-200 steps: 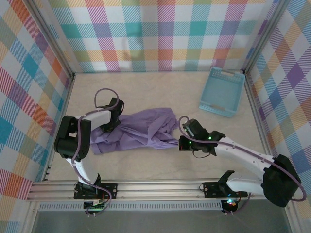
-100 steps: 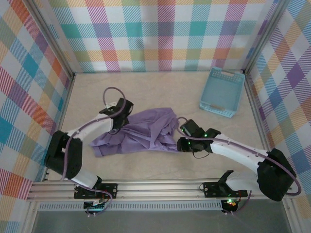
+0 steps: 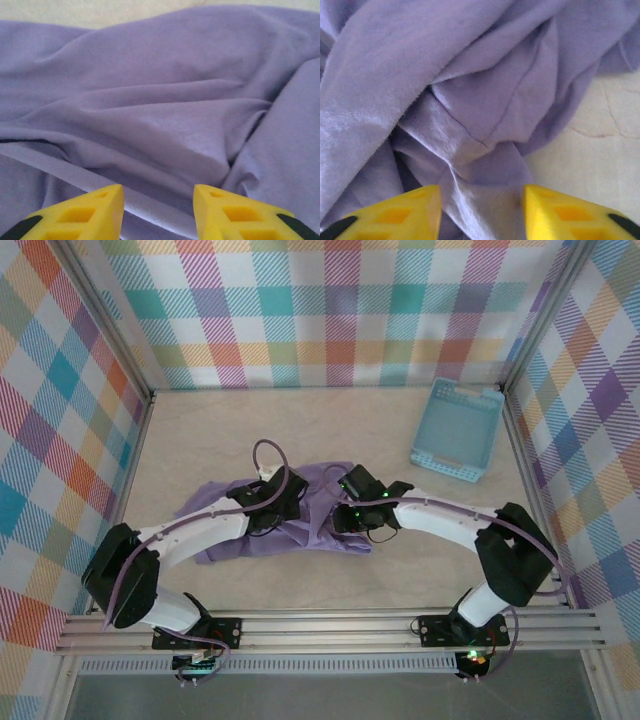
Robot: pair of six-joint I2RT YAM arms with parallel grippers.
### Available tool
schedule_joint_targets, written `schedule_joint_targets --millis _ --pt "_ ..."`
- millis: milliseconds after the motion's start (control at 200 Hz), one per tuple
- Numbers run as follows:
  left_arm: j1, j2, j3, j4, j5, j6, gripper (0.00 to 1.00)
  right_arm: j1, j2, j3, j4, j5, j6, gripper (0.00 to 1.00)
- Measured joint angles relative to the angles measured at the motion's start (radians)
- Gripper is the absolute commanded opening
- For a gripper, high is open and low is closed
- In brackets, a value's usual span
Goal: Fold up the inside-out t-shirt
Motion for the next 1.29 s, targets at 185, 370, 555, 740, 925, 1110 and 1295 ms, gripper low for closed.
schedule_joint_targets --millis 185,370,555,740,925,1110,1295 --pt "0.046 0.076 0.001 0.000 0.005 -0.018 0.42 0.002 0.005 0.005 -0.015 0.035 -0.025 0.12" --pt "0.177 0.174 0.001 0.001 0.039 -0.039 0.42 0.002 -0.066 -0.026 -0.038 0.060 -0.026 0.06" --pt "0.271 0.231 0.001 0.017 0.089 -0.061 0.42 0.002 -0.154 -0.104 -0.061 0.081 -0.001 0.09" --pt "0.338 0.232 0.001 0.043 0.117 -0.075 0.42 0.002 -0.280 -0.201 -0.100 0.120 0.068 0.09" --pt "0.367 0.231 0.001 0.051 0.127 -0.075 0.42 0.001 -0.343 -0.253 -0.140 0.148 0.126 0.24" --pt "0.314 0.195 0.001 0.015 0.095 -0.050 0.43 0.001 -0.353 -0.238 -0.165 0.167 0.103 0.37" --pt "0.108 0.056 0.008 -0.036 0.024 -0.013 0.46 0.023 -0.324 -0.165 -0.140 0.127 0.050 0.35"
